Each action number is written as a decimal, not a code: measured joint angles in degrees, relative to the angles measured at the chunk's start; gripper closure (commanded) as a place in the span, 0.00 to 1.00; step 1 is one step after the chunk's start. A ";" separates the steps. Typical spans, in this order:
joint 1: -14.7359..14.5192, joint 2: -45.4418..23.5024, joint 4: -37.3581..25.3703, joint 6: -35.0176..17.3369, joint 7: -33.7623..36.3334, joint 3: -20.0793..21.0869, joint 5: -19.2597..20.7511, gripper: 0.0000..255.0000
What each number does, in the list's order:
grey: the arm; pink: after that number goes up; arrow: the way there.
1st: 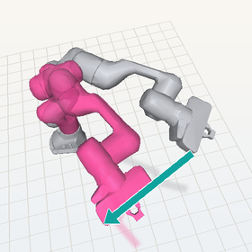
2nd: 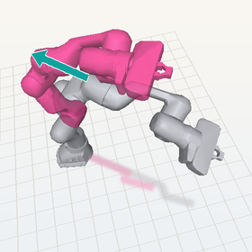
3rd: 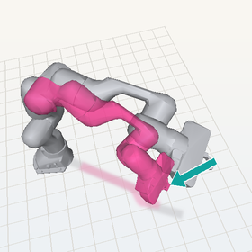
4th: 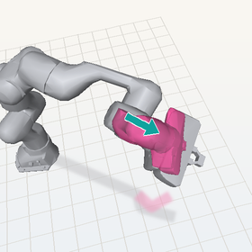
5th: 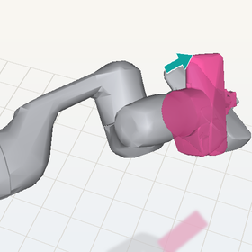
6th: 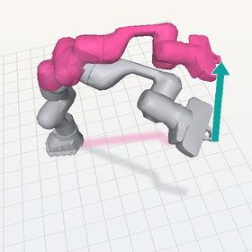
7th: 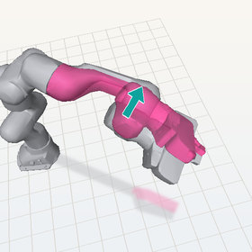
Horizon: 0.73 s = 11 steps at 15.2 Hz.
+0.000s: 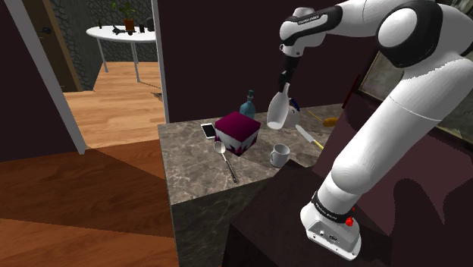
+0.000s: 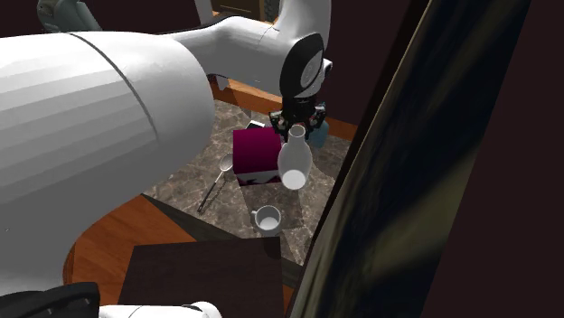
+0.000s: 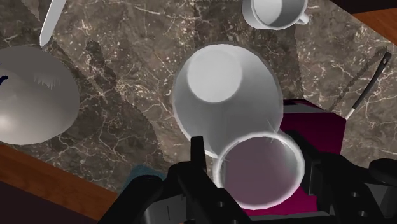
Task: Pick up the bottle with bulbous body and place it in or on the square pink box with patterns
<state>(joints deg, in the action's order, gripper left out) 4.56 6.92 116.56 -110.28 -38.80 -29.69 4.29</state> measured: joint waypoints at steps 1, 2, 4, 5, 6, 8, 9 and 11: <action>-0.07 0.22 -0.57 0.76 0.20 0.13 0.08 1.00; -0.07 0.30 -1.25 1.52 0.16 0.15 0.10 1.00; -0.10 0.54 -2.49 2.98 0.19 0.23 0.18 1.00; -0.12 0.45 -3.46 3.87 0.13 0.24 0.10 1.00; -0.13 0.74 -4.10 4.76 0.20 0.31 0.23 1.00; -0.17 0.95 -5.48 6.32 0.25 0.41 0.29 1.00; -0.18 1.08 -5.98 6.94 0.28 0.45 0.33 1.00; -0.23 0.96 -7.59 8.45 0.23 0.50 0.24 1.00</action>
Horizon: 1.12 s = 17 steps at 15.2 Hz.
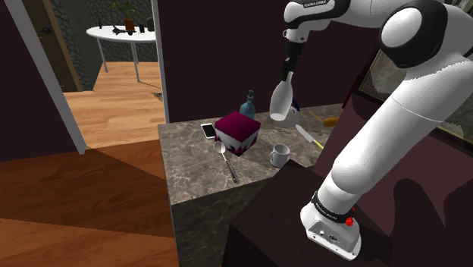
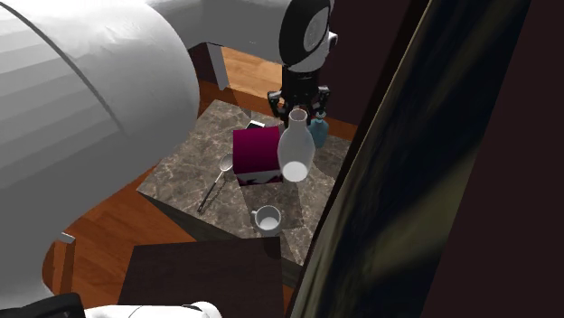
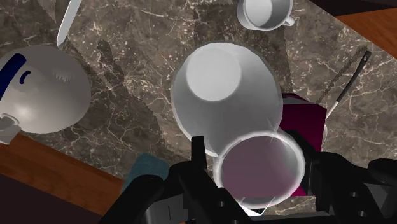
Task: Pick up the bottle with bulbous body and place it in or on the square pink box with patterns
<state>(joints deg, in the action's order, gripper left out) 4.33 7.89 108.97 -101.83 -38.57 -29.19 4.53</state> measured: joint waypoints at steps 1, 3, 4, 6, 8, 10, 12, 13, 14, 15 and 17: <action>-0.04 -0.06 -0.92 0.87 0.00 0.04 -0.05 1.00; -0.37 -0.61 -2.87 2.36 0.49 0.39 -0.39 1.00; -0.69 -1.22 -4.28 3.24 0.96 0.70 -0.72 1.00; -1.53 -2.80 -7.42 5.02 2.39 1.57 -1.55 1.00; -2.43 -4.40 -10.72 6.98 3.96 2.51 -2.36 1.00; -3.21 -6.90 -15.31 9.32 5.31 3.26 -3.50 1.00; -4.09 -8.74 -18.79 11.17 7.05 4.15 -4.33 1.00; -4.47 -10.15 -21.34 12.46 7.87 4.54 -4.92 1.00; -4.63 -12.22 -24.72 13.96 8.33 4.77 -5.78 1.00; -4.81 -13.57 -27.39 15.37 8.84 5.00 -6.30 1.00; -4.91 -17.23 -33.80 18.33 9.81 5.41 -7.73 1.00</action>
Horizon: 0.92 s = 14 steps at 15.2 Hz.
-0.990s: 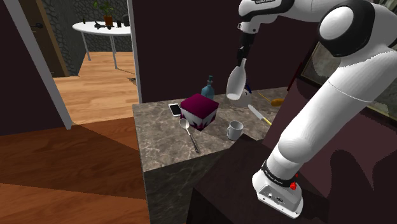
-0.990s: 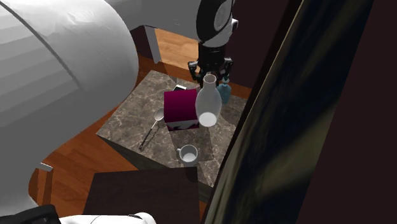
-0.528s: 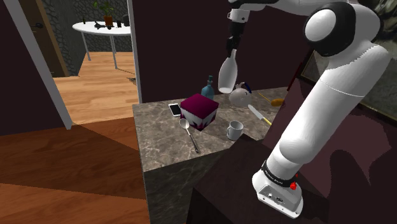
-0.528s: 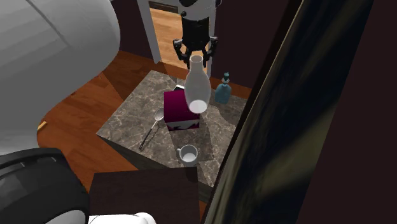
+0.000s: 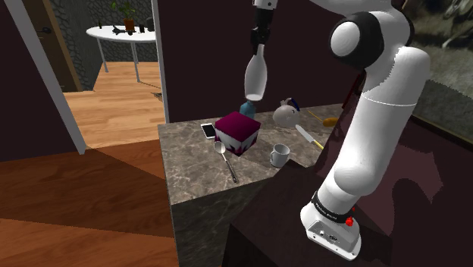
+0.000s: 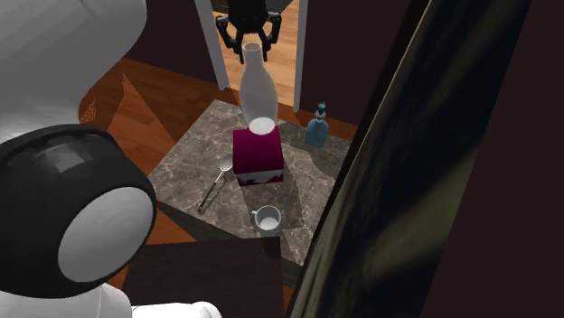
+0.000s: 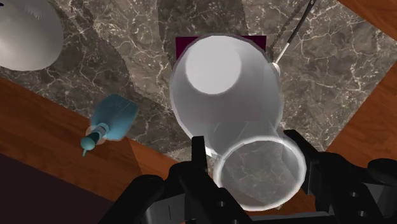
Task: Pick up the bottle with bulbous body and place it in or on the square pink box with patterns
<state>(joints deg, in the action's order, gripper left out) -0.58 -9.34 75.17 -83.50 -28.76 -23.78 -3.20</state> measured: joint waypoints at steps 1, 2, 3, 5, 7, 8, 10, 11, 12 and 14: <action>-0.22 -1.82 -2.95 1.29 0.86 0.35 -0.67 1.00; 0.00 -3.86 -6.97 3.39 1.20 0.50 -1.47 1.00; -0.24 -4.47 -7.96 3.83 1.75 0.72 -1.69 1.00; -0.67 -4.54 -7.14 2.98 2.32 0.96 -1.66 1.00; -1.03 -4.00 -5.10 1.44 2.58 1.06 -1.42 1.00; -1.02 -3.83 -4.14 0.65 2.46 1.03 -1.36 1.00; -1.34 -3.22 -1.60 -1.30 2.67 1.11 -1.09 1.00; -1.49 -2.90 -0.40 -2.21 2.74 1.15 -0.95 1.00; -1.75 -2.14 1.56 -3.45 2.87 1.20 -0.66 1.00; -2.03 -1.39 4.05 -5.25 3.05 1.27 -0.35 1.00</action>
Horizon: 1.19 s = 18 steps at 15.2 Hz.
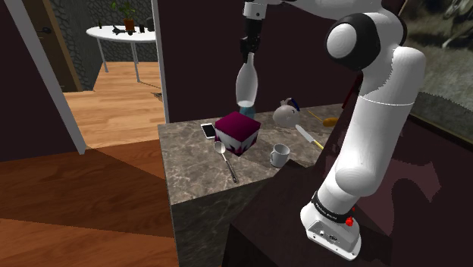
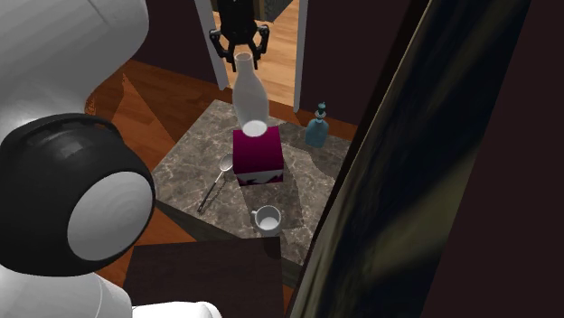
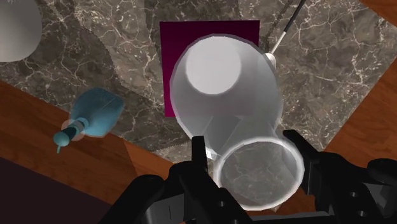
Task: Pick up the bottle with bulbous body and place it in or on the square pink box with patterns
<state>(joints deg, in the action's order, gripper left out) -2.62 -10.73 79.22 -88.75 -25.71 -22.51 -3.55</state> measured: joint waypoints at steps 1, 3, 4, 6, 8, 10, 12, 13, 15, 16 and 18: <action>-0.05 0.06 0.87 -0.84 0.02 0.02 0.02 1.00; -0.25 0.77 3.28 -2.57 0.11 0.06 0.29 1.00; -0.29 0.85 4.16 -3.37 0.12 0.08 0.32 1.00; -0.44 1.20 6.18 -5.07 0.23 0.13 0.45 1.00; -0.50 1.41 8.10 -6.79 0.21 0.15 0.53 1.00; -0.60 1.58 9.73 -8.26 0.27 0.20 0.59 1.00; -0.70 1.85 11.62 -9.90 0.33 0.23 0.69 1.00; -0.74 1.92 12.45 -10.66 0.34 0.25 0.72 1.00; -0.80 2.06 14.18 -12.27 0.35 0.28 0.76 1.00; -0.76 1.90 14.76 -13.00 0.25 0.26 0.69 1.00; -0.85 1.88 16.26 -14.50 0.32 0.33 0.67 1.00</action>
<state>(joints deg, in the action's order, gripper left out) -3.46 -8.84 95.48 -103.25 -25.39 -22.18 -2.88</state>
